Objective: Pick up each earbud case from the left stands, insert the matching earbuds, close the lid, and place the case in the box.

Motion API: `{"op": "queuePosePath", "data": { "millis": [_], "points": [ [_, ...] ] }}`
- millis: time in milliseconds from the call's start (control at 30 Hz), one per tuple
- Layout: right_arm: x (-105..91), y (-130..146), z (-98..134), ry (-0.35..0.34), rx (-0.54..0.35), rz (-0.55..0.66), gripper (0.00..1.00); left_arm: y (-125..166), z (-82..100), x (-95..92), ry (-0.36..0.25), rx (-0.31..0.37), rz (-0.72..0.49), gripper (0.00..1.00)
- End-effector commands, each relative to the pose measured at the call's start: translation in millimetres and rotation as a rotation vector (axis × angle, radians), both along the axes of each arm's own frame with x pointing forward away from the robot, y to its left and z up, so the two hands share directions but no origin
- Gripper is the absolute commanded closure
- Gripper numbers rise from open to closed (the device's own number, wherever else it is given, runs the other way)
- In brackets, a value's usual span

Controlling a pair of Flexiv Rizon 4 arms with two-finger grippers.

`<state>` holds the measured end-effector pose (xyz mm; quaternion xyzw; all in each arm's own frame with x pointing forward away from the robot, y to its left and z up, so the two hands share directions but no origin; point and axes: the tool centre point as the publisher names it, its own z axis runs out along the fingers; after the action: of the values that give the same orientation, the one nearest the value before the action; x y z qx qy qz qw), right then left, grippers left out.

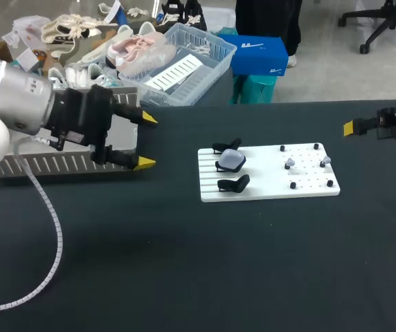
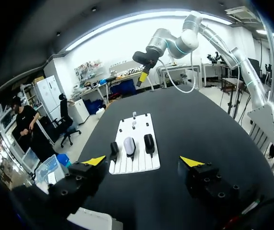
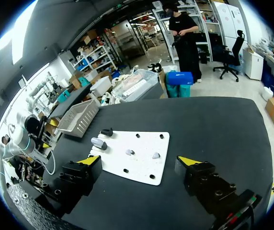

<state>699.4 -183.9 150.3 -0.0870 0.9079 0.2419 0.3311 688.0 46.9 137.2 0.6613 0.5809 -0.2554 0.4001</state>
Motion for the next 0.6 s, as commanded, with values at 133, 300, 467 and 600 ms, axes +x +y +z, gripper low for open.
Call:
{"op": "queuePosePath", "data": {
  "millis": [133,300,467,600],
  "points": [
    [0.6,0,-1,0.0,0.001,0.002,0.0,-38,-14.9,25.3,0.126,0.011,0.025,0.0],
    [0.6,0,-1,0.0,0.001,0.002,0.0,-49,-26.1,29.0,0.173,-0.009,0.063,0.0],
    [0.6,0,-1,0.0,0.001,0.002,0.0,-59,-38.6,33.5,0.208,-0.037,0.07,0.0],
    [0.6,0,-1,0.0,0.001,0.002,0.0,-67,-50.1,39.9,0.208,-0.043,0.091,0.0]
  ]
}}
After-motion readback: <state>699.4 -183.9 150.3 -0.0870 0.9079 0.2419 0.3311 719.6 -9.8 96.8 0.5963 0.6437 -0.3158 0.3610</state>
